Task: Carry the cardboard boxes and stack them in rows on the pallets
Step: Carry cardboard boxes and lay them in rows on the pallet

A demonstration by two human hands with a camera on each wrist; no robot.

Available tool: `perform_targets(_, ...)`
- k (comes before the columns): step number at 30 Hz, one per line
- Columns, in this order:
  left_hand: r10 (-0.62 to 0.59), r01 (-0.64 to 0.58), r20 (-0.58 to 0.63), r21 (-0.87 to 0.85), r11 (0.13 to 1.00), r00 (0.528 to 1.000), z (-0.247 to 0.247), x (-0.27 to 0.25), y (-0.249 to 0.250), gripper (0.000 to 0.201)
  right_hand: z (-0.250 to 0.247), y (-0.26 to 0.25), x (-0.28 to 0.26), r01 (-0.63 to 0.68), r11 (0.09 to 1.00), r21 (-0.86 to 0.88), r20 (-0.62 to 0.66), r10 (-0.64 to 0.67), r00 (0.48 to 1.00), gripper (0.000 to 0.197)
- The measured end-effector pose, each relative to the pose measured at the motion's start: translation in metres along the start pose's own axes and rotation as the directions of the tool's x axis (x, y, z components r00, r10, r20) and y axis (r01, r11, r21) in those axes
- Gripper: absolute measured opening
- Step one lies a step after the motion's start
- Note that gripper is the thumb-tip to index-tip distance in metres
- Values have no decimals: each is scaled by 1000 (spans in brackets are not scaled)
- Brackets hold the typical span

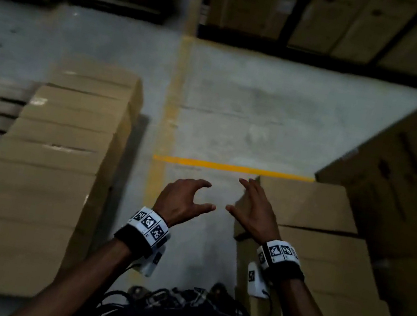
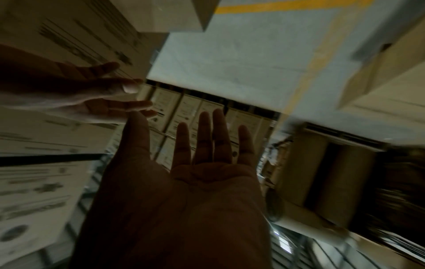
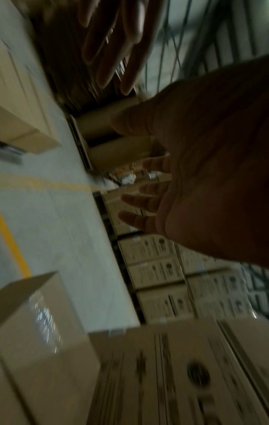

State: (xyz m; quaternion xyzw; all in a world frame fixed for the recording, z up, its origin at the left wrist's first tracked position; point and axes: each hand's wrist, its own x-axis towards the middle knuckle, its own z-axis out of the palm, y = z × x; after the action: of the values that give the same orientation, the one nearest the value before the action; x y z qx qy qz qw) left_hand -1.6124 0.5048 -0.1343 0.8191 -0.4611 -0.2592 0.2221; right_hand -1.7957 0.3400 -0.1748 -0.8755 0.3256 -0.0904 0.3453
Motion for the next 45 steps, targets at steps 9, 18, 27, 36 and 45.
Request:
perform_targets(9, 322, -355, 267, 83, 931, 908, 107, 60, 179, 71, -94, 131, -133, -337, 934, 119, -282, 357, 890, 76)
perform_targets(18, 533, -672, 578, 36, 740, 618, 222, 47, 300, 68, -128, 185, -257, -524, 764, 376, -490, 644, 588, 73)
perform_targets(27, 582, -879, 793, -136, 458, 181, 291, -3, 342, 68, -93, 162, -369, -634, 488, 599, -585, 808, 69, 72)
perform_targets(36, 568, -853, 818, -362, 376, -96, 329, -80, 335, 67, -36, 95, -462, -639, 349, 685, -612, 751, -246, 68)
perform_targets(45, 763, -722, 603, -633, 278, -235, 327, -208, 383, 69, -78, 11, -555, -723, 393, 569, -808, 429, -403, 61)
